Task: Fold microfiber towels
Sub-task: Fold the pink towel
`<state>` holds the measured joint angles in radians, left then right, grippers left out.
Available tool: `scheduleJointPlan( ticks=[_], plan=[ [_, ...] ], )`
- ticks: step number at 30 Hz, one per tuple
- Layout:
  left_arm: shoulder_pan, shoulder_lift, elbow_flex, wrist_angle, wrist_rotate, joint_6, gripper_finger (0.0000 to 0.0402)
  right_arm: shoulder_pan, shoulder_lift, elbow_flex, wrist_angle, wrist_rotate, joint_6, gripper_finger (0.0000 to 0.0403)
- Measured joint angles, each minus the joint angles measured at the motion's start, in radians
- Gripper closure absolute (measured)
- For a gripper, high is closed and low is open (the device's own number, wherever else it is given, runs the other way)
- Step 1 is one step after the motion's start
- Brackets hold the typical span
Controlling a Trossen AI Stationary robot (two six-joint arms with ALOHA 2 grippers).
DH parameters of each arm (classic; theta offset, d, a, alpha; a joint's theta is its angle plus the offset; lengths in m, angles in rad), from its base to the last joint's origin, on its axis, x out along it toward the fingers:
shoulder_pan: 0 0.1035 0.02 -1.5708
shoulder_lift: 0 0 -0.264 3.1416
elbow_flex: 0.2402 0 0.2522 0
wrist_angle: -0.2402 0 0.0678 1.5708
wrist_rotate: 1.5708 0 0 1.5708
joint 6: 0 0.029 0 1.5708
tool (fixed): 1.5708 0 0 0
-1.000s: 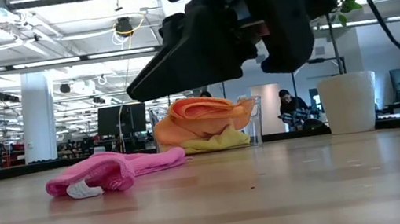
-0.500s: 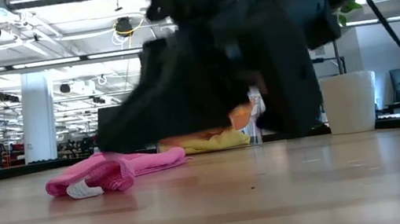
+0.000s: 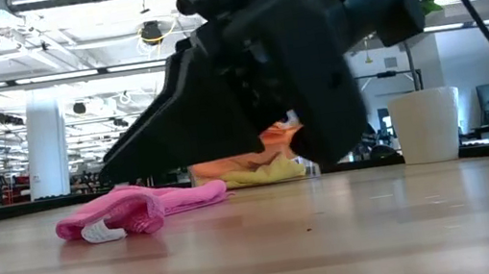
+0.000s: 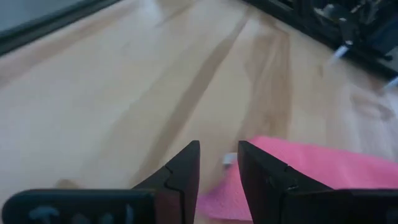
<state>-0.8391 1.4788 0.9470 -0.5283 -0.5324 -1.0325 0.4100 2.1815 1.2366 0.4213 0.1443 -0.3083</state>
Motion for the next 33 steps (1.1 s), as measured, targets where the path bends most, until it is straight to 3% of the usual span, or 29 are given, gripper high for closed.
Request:
scheduleJointPlan(
  ticks=[4, 10, 29, 33],
  plan=[
    [0.000, 0.000, 0.000, 0.000, 0.004, 0.000, 0.0239, 0.020, 0.000, 0.000, 0.013, 0.011, 0.029, 0.0270],
    [0.000, 0.000, 0.000, 0.000, 0.004, -0.001, 0.0239, 0.042, 0.000, 0.000, -0.037, 0.147, 0.041, 0.0270],
    [0.000, 0.000, 0.000, 0.004, 0.003, 0.000, 0.0239, 0.041, -0.001, -0.001, -0.106, 0.146, 0.160, 0.0275],
    [0.000, 0.000, 0.000, 0.004, 0.003, 0.000, 0.0239, 0.035, -0.001, -0.001, -0.125, 0.146, 0.259, 0.0276]
  ],
)
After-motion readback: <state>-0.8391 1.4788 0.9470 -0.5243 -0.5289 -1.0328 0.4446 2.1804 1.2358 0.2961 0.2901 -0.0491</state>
